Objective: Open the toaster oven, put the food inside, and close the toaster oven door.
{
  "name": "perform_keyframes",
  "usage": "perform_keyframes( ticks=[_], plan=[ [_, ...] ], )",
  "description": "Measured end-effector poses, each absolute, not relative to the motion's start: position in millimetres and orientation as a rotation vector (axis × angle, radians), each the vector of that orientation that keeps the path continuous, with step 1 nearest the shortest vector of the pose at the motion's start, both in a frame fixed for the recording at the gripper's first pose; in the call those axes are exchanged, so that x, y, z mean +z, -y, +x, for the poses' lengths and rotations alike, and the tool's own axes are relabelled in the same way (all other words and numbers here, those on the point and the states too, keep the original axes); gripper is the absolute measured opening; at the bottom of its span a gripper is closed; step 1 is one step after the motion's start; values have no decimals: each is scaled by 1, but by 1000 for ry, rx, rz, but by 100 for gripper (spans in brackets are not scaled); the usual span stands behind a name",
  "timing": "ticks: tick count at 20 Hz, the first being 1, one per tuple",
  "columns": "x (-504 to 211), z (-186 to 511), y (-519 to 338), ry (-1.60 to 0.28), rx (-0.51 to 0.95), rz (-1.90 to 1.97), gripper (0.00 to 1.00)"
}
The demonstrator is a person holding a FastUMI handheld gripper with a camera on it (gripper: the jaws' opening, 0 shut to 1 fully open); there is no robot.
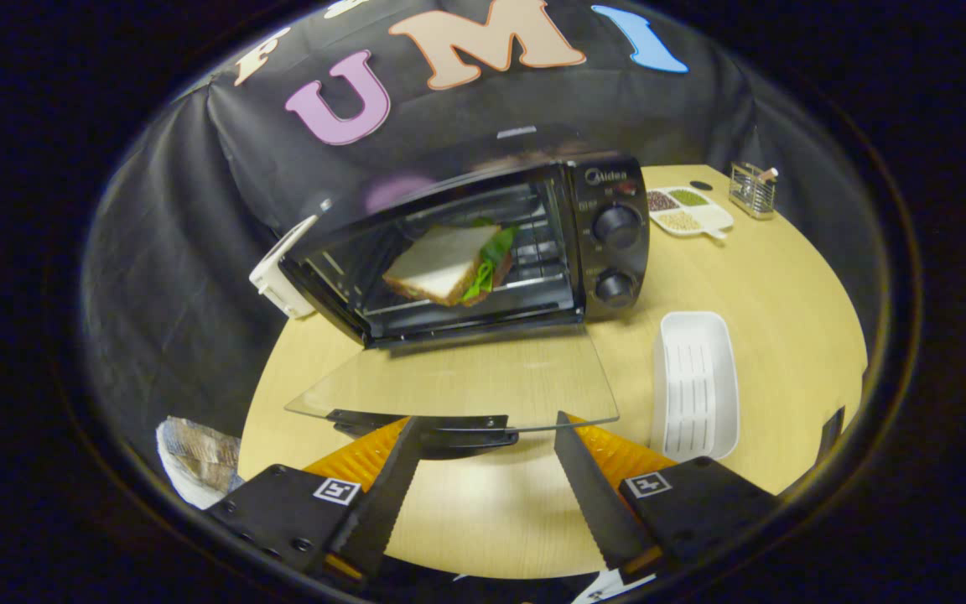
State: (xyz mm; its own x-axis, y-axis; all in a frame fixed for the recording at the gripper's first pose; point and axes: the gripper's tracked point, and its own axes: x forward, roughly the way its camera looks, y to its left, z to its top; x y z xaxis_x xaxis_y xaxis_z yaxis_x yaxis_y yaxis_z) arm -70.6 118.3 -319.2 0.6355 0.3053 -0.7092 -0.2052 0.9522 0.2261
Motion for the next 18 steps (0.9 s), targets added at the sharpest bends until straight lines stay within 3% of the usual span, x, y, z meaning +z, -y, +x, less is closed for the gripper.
perform_keyframes(
  ticks=[18],
  plan=[
    [-265,-2,-136,-659,249,244,100]
  ],
)
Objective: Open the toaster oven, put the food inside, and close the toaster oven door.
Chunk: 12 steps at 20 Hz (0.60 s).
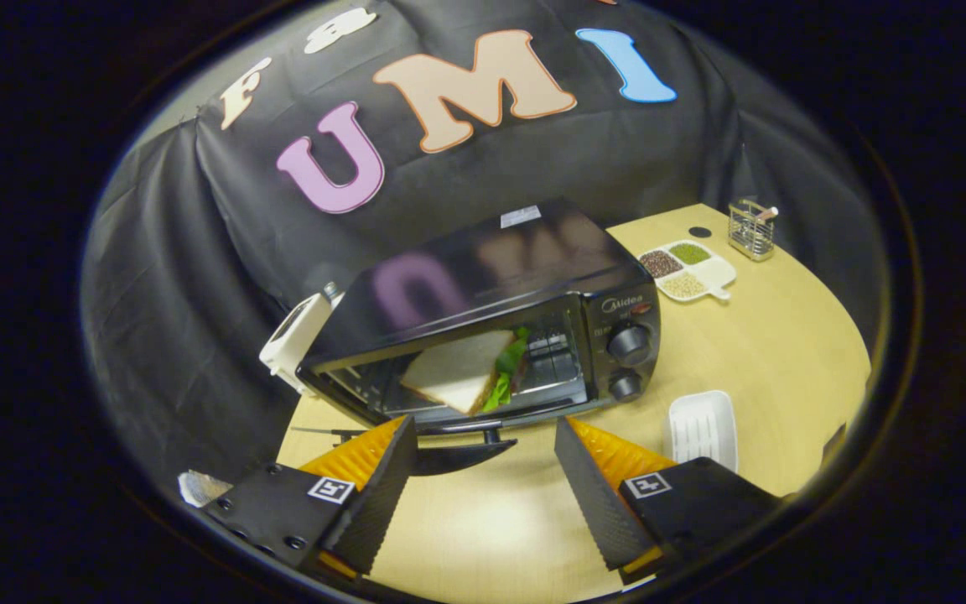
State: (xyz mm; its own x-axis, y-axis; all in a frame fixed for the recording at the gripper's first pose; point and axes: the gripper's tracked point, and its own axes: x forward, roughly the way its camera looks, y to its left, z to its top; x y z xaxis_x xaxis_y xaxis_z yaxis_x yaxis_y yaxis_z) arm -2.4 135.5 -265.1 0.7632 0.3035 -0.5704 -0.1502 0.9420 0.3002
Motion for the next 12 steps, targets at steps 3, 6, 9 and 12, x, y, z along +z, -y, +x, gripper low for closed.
perform_keyframes(
  ticks=[3,6,9,12],
  plan=[
    [-259,13,-140,-617,239,270,100],
    [-255,25,-142,-589,232,283,100],
    [-251,36,-144,-563,224,286,100],
    [-249,47,-146,-536,215,287,100]
  ],
)
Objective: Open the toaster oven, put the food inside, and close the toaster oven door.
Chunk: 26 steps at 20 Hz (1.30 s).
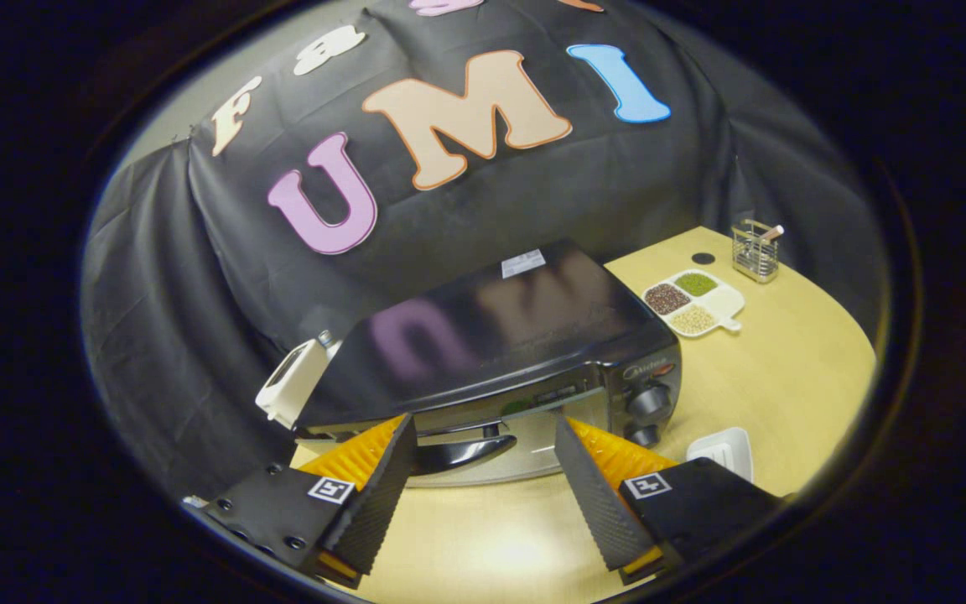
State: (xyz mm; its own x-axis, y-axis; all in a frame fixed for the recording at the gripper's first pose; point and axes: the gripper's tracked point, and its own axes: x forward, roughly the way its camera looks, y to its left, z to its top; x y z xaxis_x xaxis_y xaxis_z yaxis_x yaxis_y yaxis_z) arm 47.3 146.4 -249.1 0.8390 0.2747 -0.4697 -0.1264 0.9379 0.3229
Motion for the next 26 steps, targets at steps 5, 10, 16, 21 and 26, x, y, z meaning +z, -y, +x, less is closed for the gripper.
perform_keyframes(
  ticks=[5,10,16,21,26],
  plan=[
    [-245,56,-148,-514,197,269,99],
    [-192,53,-164,-371,259,257,98],
    [-92,37,-160,-173,271,190,96],
    [-43,13,-141,-43,214,45,96],
    [-29,-10,-144,15,188,-51,96]
  ],
)
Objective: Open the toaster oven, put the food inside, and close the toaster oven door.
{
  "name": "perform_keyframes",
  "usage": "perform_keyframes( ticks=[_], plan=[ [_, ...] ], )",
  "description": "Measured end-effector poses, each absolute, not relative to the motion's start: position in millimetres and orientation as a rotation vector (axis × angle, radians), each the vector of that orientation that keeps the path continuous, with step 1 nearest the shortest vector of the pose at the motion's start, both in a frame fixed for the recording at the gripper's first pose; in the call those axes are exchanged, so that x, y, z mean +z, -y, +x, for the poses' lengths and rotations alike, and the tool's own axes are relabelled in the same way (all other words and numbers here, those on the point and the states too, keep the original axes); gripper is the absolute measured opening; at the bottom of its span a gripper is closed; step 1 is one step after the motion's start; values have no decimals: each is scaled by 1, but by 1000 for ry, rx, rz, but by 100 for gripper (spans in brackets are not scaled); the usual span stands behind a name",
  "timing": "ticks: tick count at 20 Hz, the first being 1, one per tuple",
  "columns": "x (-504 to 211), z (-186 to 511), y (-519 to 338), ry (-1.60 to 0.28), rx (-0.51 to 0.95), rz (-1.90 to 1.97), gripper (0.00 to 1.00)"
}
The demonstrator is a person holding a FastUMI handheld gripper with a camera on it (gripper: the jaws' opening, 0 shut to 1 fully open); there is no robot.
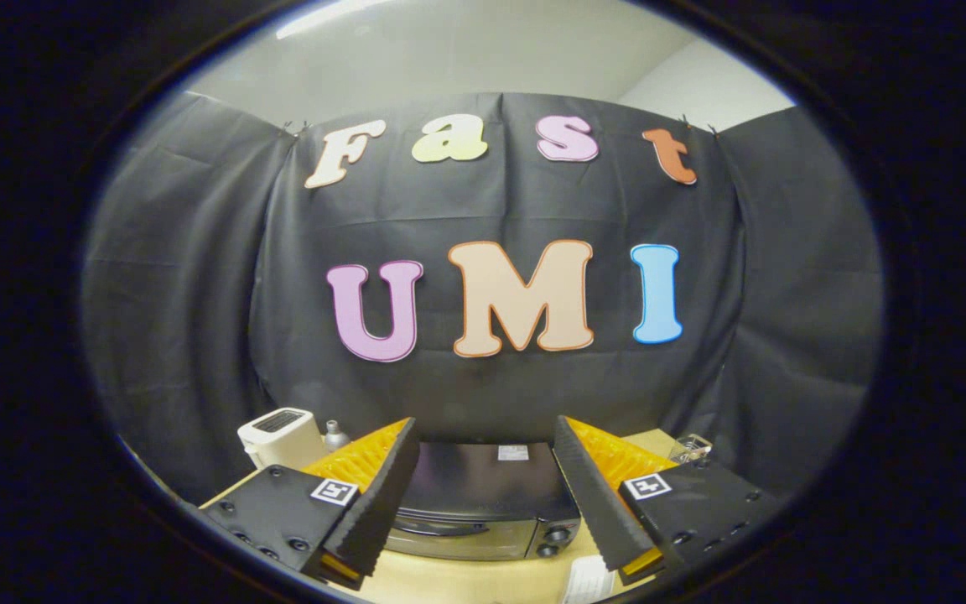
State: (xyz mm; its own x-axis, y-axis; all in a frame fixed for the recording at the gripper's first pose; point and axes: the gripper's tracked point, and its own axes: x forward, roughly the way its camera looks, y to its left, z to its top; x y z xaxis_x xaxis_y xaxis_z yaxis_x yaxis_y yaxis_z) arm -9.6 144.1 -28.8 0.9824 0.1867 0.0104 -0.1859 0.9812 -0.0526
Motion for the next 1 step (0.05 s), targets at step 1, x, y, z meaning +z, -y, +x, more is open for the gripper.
perform_keyframes(
  ticks=[1],
  plan=[
    [-28,-12,-144,16,187,-45,96]
  ],
)
